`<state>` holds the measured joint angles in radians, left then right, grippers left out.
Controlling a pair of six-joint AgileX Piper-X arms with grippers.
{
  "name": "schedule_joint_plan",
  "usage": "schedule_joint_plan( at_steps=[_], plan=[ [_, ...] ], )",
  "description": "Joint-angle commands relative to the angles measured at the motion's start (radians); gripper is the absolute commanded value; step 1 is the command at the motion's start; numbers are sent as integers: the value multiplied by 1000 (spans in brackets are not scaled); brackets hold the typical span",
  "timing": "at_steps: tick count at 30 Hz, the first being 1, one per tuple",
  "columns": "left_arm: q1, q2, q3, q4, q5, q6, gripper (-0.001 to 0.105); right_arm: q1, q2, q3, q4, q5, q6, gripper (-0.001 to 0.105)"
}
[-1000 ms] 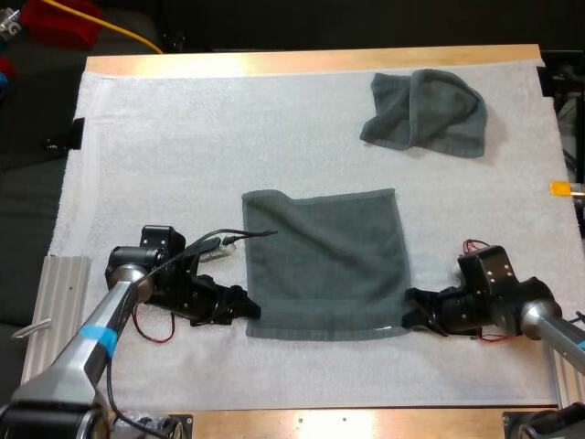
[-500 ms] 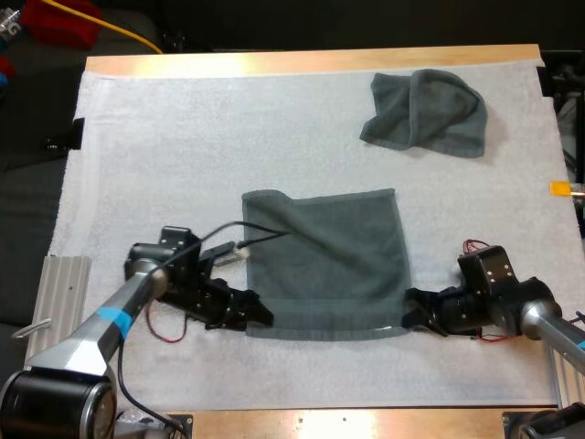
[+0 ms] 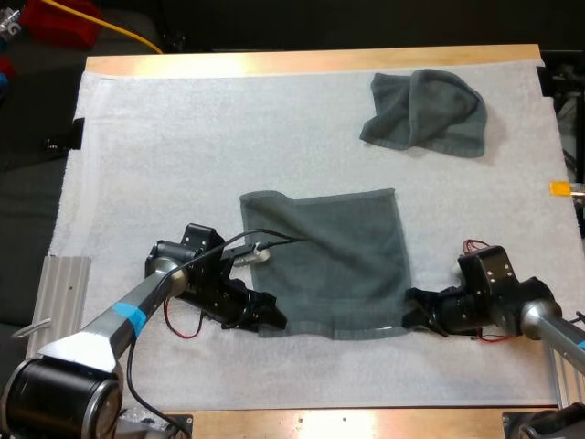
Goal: Pick towel from pile, fold and stack
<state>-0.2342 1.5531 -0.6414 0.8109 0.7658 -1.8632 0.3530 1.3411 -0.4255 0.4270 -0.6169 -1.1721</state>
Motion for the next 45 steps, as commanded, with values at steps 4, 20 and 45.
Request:
schedule_joint_plan(
  at_steps=[4,20,45],
  plan=[
    [-13,18,13,4,-67,6,14,2,1,-2,5,-15,-1,0],
    [-15,-164,13,175,-99,127,0,2,-203,-5,73,-15,-6,1],
    [1,-355,13,169,28,84,0,2,-448,-5,89,-69,207,1]
  ],
)
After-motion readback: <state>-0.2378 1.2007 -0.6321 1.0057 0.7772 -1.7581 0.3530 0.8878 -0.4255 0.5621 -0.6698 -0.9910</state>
